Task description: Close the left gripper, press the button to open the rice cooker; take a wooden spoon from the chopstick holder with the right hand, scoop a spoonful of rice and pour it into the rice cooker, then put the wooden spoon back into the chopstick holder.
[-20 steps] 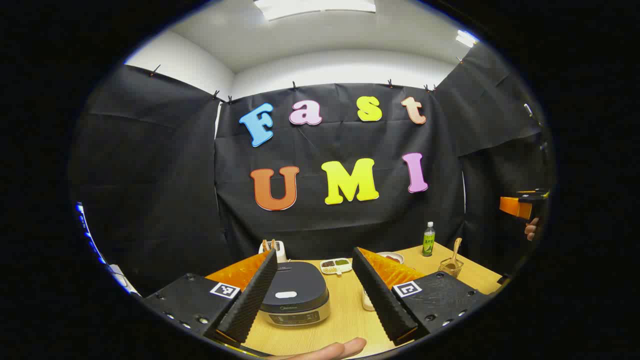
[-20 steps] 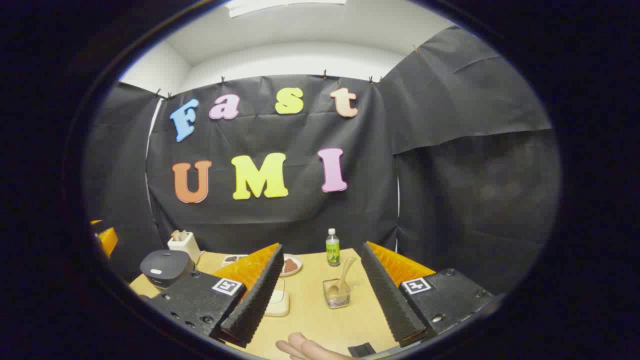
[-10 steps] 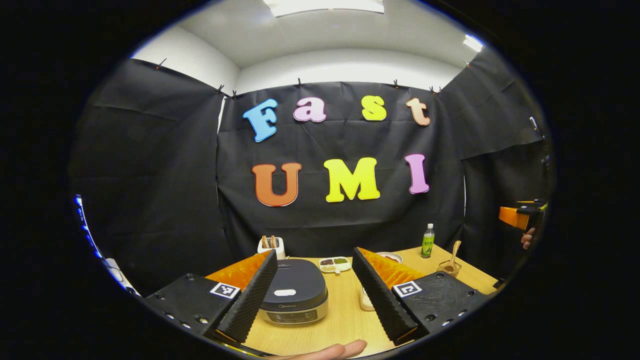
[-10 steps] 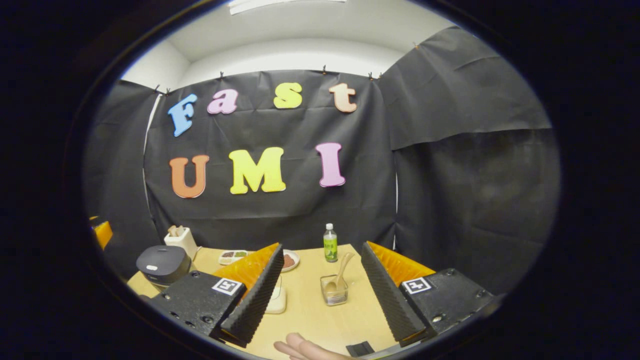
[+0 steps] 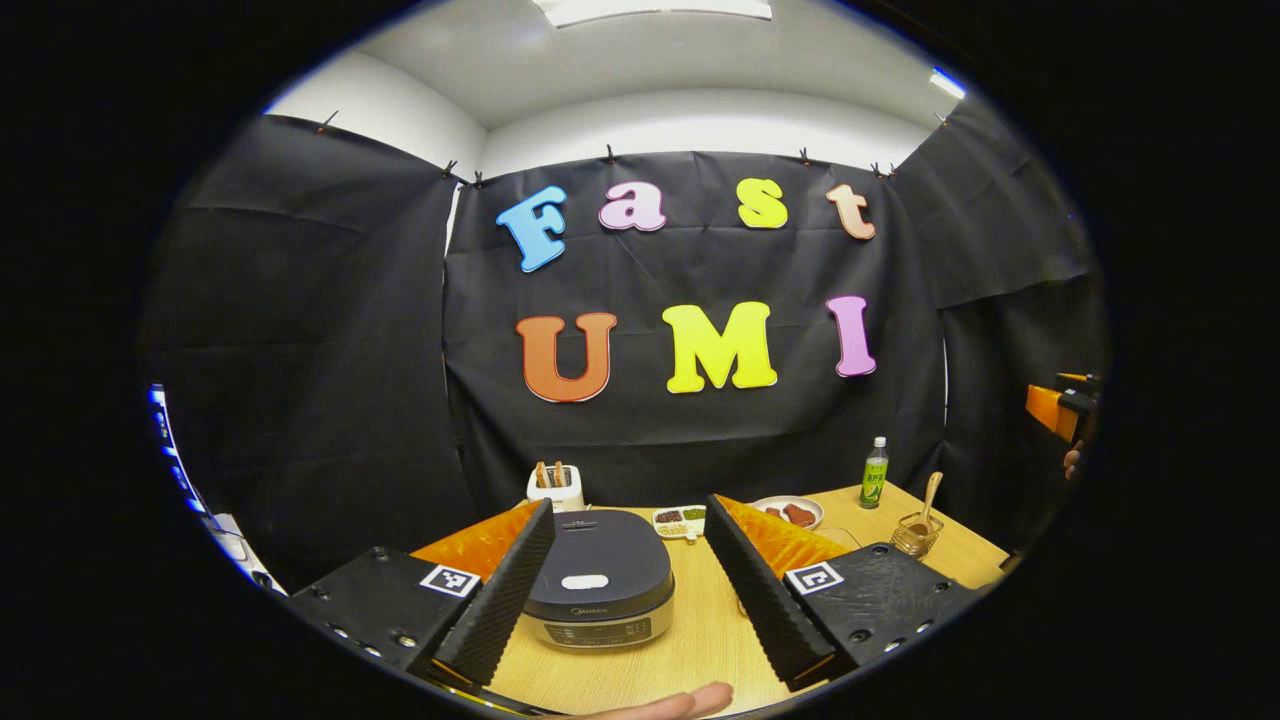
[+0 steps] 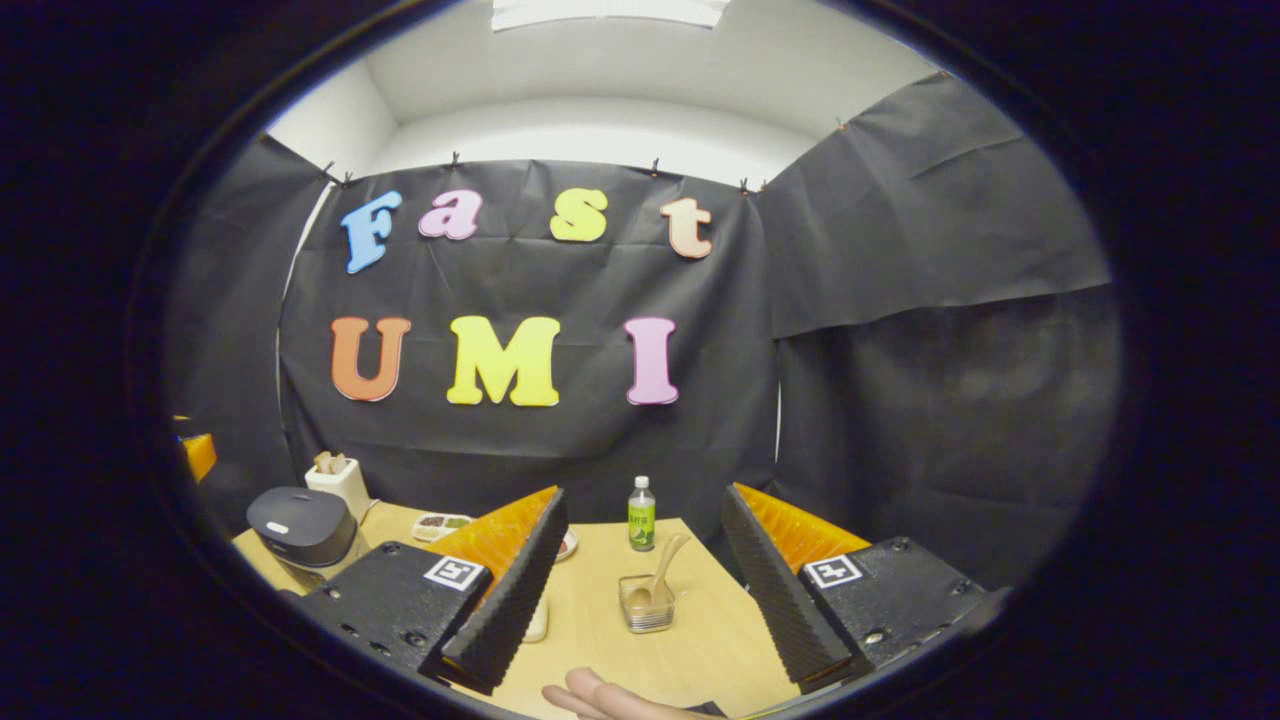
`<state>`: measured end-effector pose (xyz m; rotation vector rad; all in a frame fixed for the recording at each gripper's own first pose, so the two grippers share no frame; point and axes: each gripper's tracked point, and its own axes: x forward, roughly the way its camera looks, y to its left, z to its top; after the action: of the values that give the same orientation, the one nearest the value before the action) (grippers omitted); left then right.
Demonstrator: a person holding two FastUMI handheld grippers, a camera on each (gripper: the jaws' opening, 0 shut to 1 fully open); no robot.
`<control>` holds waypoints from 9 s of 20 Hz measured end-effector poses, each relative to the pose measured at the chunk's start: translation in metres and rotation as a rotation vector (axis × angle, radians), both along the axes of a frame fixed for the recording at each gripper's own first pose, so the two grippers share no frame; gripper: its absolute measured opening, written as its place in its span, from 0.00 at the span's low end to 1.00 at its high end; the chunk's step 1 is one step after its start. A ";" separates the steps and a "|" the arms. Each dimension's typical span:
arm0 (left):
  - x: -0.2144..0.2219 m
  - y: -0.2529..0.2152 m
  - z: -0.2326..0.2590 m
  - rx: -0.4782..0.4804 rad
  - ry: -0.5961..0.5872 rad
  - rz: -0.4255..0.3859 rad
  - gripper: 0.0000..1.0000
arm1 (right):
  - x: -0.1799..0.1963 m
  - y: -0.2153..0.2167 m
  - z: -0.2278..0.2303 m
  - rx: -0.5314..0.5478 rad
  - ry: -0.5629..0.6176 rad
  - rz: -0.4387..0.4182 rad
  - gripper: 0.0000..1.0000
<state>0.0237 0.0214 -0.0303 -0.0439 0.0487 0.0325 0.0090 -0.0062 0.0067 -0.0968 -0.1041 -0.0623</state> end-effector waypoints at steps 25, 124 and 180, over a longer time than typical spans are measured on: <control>0.093 0.039 -0.150 -0.080 0.409 0.051 0.00 | 0.010 0.001 -0.037 -0.052 0.003 0.065 1.00; -0.108 -0.024 -0.063 0.039 -0.007 -0.089 0.96 | 0.220 0.088 -0.116 0.073 0.263 0.340 0.11; -0.127 0.023 -0.081 0.042 0.027 -0.034 0.96 | 0.220 0.193 -0.247 1.139 0.613 0.393 0.10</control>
<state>-0.1033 0.0444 -0.1109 -0.0009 0.0757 -0.0001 0.2288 0.1867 -0.2404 1.0387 0.5311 0.3047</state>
